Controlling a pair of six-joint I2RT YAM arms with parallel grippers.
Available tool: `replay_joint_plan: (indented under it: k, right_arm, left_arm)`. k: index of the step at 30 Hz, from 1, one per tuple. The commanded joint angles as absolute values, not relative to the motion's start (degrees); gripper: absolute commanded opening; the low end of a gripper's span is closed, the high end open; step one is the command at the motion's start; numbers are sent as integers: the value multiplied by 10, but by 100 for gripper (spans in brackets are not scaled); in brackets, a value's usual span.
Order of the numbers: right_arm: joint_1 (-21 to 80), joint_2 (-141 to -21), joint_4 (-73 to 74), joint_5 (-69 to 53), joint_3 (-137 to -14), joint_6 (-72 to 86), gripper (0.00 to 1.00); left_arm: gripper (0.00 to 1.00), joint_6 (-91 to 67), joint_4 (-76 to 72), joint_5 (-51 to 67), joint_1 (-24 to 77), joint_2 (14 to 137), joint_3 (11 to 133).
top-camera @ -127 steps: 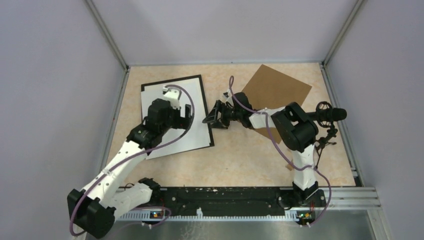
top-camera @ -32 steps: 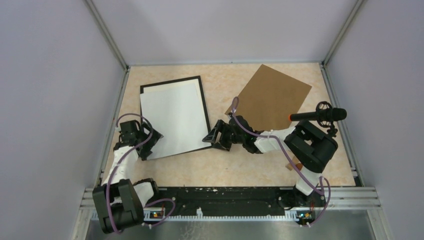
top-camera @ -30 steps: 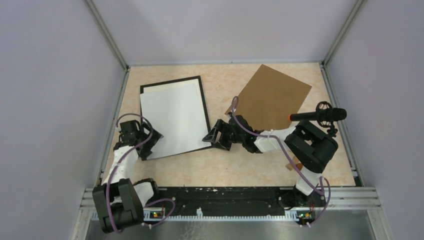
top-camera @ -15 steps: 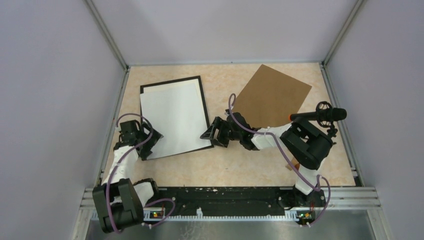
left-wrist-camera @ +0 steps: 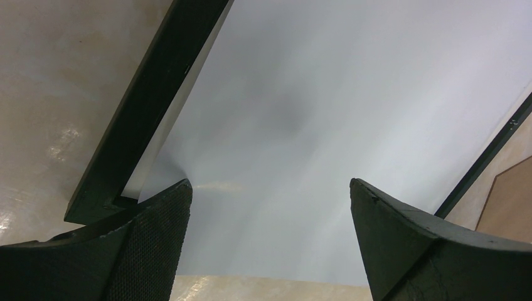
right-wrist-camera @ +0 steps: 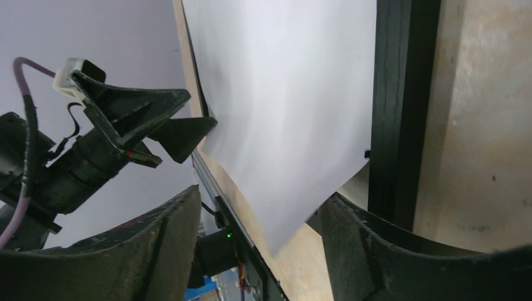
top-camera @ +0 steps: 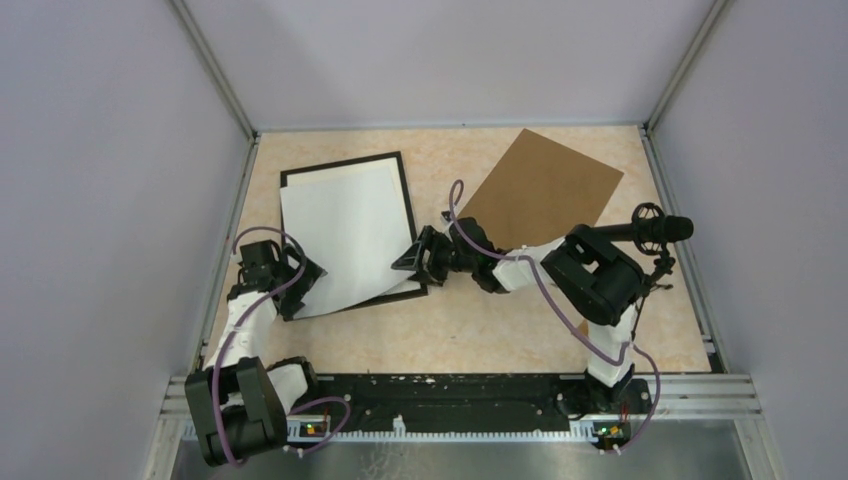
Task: Put the photo into the frame
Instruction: Turn over the photo from the photo frame.
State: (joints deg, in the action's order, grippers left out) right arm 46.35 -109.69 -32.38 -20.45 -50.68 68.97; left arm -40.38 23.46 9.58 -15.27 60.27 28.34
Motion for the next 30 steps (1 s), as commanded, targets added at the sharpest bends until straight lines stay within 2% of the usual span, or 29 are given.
replay_joint_plan:
  k: [1, 3, 5, 11, 16, 21, 26, 30]
  right_arm:
    - [440, -1123, -384, -212, -546, 697, 63]
    - [435, -1141, -404, -211, -551, 709, 54]
    - [434, -1162, -397, -217, -568, 718, 49]
    - [436, -1178, -397, -231, -551, 746, 50]
    - [436, -1152, -333, -202, -543, 701, 49]
    - [442, -1156, -335, -211, -562, 686, 20]
    - [463, -1133, -328, -201, -568, 672, 0]
    - [470, -1105, -318, -180, -570, 615, 0]
  left_arm:
    - [99, -399, 254, 105, -150, 609, 282]
    - [99, -399, 258, 107, -150, 608, 285]
    - [99, -398, 260, 107, -150, 601, 287]
    - [99, -383, 276, 96, -150, 568, 312]
    - [99, -359, 281, 87, -151, 549, 338]
    - [99, -316, 282, 74, -147, 539, 411]
    - [99, -286, 272, 33, -109, 540, 478]
    - [99, -272, 240, 5, -68, 534, 492]
